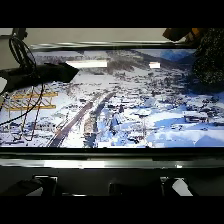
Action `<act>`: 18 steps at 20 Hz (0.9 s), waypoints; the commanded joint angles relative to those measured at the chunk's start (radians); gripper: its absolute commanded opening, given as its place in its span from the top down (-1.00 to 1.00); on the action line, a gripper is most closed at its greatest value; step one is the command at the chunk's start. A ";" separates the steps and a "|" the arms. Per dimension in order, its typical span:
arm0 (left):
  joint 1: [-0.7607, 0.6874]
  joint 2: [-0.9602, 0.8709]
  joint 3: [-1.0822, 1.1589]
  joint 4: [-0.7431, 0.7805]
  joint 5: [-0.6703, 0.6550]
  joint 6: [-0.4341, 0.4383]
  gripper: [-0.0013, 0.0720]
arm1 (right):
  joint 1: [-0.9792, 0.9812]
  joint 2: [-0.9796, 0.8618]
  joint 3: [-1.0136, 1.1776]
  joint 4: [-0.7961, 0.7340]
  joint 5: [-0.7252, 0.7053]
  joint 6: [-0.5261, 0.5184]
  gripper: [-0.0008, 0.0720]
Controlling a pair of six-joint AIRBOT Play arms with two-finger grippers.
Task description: Fold the clothes and pants, and hang the long-sleeved shirts on hangers.
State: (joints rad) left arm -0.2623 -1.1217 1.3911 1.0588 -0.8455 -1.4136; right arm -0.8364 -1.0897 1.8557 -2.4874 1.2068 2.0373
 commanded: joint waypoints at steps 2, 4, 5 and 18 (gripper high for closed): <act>0.001 0.000 0.000 0.000 0.000 0.000 -0.72 | -0.002 0.071 0.000 0.043 0.039 -0.003 -0.85; 0.001 0.000 0.000 0.000 0.000 0.000 -0.73 | -0.002 0.141 0.000 0.043 0.048 -0.003 -0.85; 0.001 0.000 0.000 0.000 0.000 0.000 -0.74 | -0.002 0.181 0.000 0.040 0.042 -0.003 -0.85; 0.003 0.060 0.000 0.239 0.000 -0.237 -0.85 | 0.000 0.210 0.000 1.485 -0.422 -0.371 -0.80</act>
State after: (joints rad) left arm -0.2600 -1.0786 1.3911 1.2304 -0.8459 -1.6215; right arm -0.8375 -0.7940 1.8557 -1.7836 0.7219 2.0808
